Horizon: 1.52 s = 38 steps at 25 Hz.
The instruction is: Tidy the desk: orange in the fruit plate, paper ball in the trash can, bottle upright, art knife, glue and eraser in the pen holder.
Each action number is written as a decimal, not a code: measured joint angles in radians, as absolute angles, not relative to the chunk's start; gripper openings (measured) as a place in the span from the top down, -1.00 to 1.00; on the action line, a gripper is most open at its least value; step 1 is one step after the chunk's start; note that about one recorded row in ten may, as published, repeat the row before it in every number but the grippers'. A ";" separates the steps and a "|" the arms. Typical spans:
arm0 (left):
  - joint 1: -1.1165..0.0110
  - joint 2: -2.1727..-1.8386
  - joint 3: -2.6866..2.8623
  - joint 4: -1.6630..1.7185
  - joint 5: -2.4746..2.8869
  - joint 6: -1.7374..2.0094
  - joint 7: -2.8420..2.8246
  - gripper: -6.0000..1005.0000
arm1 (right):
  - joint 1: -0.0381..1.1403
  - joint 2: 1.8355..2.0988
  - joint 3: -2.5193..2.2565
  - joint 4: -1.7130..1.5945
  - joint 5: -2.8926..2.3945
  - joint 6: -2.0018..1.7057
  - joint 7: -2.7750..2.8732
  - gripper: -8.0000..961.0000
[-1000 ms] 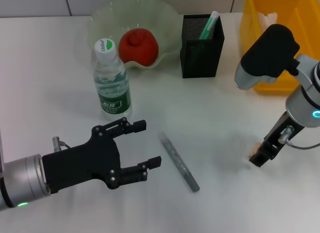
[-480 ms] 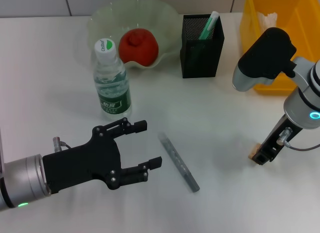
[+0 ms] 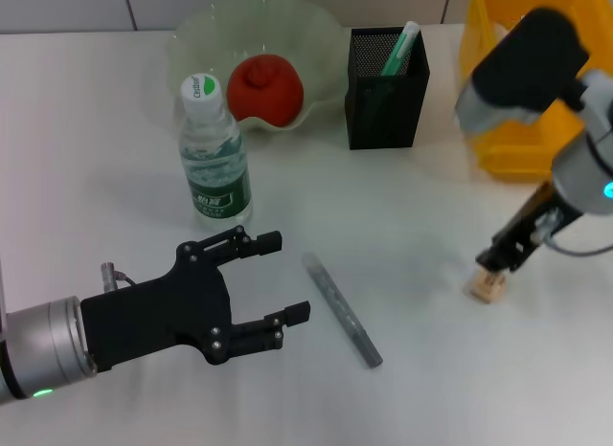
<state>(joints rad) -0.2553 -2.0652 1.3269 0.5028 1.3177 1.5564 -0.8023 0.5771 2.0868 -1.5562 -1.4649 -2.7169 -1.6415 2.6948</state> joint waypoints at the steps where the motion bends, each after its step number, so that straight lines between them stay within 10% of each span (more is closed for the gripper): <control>1: -0.255 -2.065 1.327 0.503 1.318 1.556 -0.802 -0.56 | 0.574 2.086 -1.539 -1.504 -2.717 -1.644 2.695 0.29; 9: -0.256 -2.065 1.327 0.503 1.318 1.563 -0.802 -0.56 | 0.605 2.087 -1.483 -1.530 -2.715 -1.707 2.714 0.40; 19: -0.254 -2.065 1.327 0.503 1.317 1.569 -0.802 -0.56 | 0.565 2.088 -1.569 -1.436 -2.718 -1.656 2.739 -0.32; 38: -0.256 -2.065 1.327 0.503 1.315 1.567 -0.802 -0.56 | 0.595 2.088 -1.622 -1.308 -2.717 -1.596 2.735 -0.24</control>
<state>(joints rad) -0.2562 -2.0648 1.3268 0.5031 1.3154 1.5673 -0.8023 0.5955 2.0877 -1.6217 -1.3085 -2.7173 -1.5959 2.7351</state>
